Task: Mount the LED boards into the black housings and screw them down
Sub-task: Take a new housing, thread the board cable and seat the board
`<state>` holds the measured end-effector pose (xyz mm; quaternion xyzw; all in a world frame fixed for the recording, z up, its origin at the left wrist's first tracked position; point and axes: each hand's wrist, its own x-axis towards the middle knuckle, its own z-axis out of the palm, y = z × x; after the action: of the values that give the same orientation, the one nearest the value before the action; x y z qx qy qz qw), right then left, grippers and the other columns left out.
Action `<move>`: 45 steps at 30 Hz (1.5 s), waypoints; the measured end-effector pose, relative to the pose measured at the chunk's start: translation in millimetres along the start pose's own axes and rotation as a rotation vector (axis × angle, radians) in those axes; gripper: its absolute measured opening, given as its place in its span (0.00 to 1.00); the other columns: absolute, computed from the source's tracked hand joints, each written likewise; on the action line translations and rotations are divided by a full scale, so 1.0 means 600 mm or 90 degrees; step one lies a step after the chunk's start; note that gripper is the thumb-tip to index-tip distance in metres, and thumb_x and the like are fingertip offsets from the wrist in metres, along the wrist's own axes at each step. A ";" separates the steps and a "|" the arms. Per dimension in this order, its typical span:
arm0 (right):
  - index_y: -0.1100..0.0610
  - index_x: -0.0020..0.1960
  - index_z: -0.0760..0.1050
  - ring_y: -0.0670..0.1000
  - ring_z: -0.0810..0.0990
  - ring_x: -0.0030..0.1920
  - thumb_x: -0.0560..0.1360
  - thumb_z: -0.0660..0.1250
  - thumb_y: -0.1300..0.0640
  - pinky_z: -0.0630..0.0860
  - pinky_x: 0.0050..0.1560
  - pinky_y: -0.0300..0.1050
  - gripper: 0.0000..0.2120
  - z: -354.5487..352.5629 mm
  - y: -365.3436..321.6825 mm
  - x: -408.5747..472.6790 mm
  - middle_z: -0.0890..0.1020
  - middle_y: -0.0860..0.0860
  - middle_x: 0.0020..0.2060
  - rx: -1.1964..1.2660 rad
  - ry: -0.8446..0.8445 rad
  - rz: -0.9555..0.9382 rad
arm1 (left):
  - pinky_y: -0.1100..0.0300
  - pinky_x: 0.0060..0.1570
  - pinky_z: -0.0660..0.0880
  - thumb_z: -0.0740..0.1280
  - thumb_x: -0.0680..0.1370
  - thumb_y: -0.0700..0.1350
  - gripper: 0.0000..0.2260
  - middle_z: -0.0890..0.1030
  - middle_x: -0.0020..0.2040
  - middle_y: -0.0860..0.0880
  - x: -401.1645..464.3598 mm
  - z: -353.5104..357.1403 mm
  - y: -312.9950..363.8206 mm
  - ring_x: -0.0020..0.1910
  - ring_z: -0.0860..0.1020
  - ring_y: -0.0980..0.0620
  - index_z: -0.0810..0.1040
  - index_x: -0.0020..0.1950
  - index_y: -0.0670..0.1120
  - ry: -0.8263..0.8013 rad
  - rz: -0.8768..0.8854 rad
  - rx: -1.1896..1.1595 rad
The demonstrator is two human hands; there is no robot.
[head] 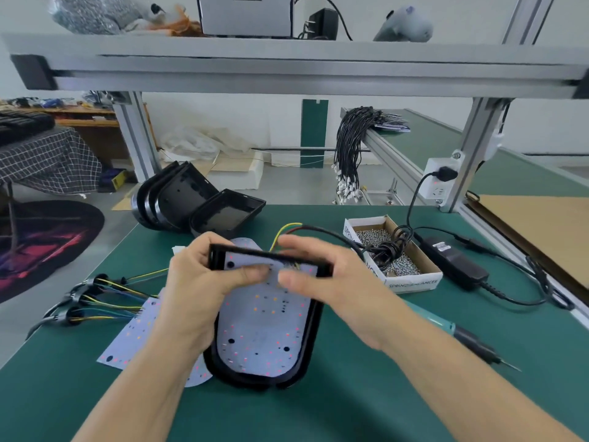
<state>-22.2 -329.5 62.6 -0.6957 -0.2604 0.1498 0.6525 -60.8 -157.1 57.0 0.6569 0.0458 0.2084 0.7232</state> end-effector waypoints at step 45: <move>0.50 0.54 0.74 0.53 0.79 0.48 0.66 0.68 0.40 0.69 0.37 0.43 0.21 -0.226 0.058 0.021 0.80 0.49 0.46 -0.935 0.040 0.312 | 0.59 0.33 0.71 0.77 0.69 0.42 0.17 0.79 0.43 0.48 0.035 0.035 -0.155 0.38 0.79 0.50 0.72 0.52 0.46 0.050 -0.264 0.204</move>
<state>68.2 -435.3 43.8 -0.9917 -0.1125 0.0589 -0.0208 -12.0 -173.8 -25.7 0.7308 0.2399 0.0712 0.6351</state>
